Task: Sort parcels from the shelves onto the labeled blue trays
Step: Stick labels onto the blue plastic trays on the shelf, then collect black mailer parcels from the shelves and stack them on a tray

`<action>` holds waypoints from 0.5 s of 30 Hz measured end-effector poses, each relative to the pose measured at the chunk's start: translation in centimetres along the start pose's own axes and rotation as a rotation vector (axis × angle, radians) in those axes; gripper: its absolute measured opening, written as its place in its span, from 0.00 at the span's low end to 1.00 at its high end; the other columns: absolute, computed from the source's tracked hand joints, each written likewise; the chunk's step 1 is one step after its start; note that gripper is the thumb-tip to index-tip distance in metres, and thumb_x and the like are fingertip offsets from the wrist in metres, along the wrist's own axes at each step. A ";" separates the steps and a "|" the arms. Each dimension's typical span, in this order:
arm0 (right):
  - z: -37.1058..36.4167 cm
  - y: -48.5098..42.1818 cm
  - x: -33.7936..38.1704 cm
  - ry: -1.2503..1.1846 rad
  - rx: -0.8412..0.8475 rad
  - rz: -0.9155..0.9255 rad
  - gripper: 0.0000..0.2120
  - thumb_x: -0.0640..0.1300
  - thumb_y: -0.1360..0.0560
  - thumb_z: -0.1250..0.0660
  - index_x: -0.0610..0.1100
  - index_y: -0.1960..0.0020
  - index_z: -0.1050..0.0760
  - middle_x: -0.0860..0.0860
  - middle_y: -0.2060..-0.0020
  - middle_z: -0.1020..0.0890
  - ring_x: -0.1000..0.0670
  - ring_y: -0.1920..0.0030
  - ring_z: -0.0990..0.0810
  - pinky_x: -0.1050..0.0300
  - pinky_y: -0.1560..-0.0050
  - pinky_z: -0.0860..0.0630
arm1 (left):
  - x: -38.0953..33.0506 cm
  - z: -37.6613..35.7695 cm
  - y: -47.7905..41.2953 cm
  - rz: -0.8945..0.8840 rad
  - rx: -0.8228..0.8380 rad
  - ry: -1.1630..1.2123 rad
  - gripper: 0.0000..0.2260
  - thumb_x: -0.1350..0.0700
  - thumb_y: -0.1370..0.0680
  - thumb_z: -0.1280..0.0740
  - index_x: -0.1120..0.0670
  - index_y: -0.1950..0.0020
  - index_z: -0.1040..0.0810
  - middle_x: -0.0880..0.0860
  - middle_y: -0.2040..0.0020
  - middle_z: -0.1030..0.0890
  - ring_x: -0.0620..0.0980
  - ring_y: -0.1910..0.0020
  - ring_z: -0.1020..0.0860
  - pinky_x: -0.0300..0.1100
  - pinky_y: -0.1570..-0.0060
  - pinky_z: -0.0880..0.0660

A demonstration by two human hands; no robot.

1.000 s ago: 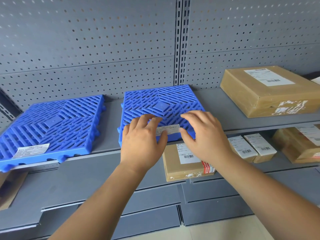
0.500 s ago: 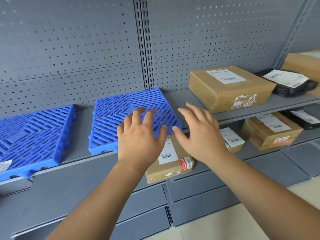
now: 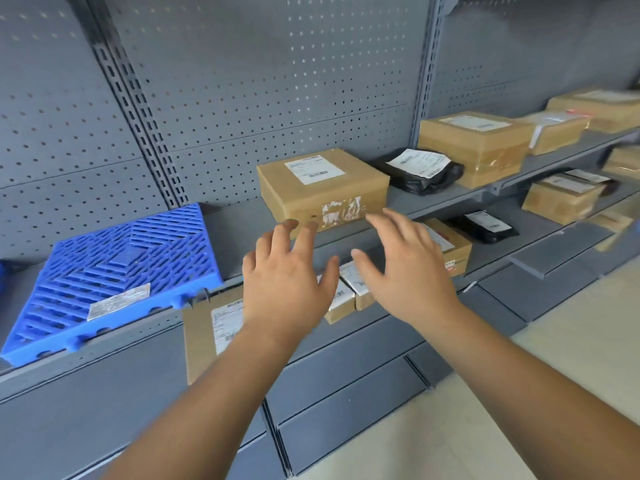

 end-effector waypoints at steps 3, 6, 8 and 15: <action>2.4 0.8 -4.4 0.002 -0.015 -0.057 0.29 0.61 0.23 0.39 0.49 0.26 0.31 0.48 0.26 0.28 0.41 0.29 0.30 0.40 0.32 0.31 | -4.7 -1.7 -0.2 -0.052 0.035 0.013 0.25 0.38 0.22 0.38 0.47 0.27 0.28 0.53 0.30 0.26 0.59 0.35 0.27 0.57 0.40 0.29; 4.4 1.8 -8.5 0.018 -0.004 -0.126 0.28 0.60 0.22 0.38 0.49 0.25 0.32 0.49 0.26 0.29 0.42 0.29 0.31 0.40 0.32 0.32 | -9.0 -3.2 -0.5 -0.100 0.077 0.046 0.25 0.37 0.21 0.41 0.46 0.26 0.30 0.51 0.29 0.27 0.58 0.32 0.29 0.56 0.37 0.31; 5.4 2.4 -11.0 0.027 0.006 -0.180 0.28 0.59 0.21 0.38 0.50 0.24 0.33 0.49 0.25 0.30 0.43 0.28 0.32 0.40 0.31 0.32 | -11.5 -4.3 -0.7 -0.132 0.102 0.069 0.25 0.37 0.21 0.41 0.45 0.26 0.31 0.51 0.29 0.27 0.57 0.32 0.29 0.56 0.36 0.31; 7.4 2.7 -17.7 -0.008 0.014 -0.301 0.27 0.56 0.20 0.37 0.50 0.24 0.35 0.49 0.27 0.29 0.42 0.29 0.31 0.42 0.33 0.30 | -18.1 -8.0 -2.8 -0.213 0.158 0.149 0.23 0.39 0.21 0.38 0.46 0.27 0.29 0.49 0.29 0.28 0.56 0.32 0.29 0.55 0.37 0.31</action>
Point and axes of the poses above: each hand's wrist, its own y-axis away from the middle knuckle, its own z-axis out of the back of the hand, x = y × z, the point moved 5 cm from there along -y, towards the middle knuckle
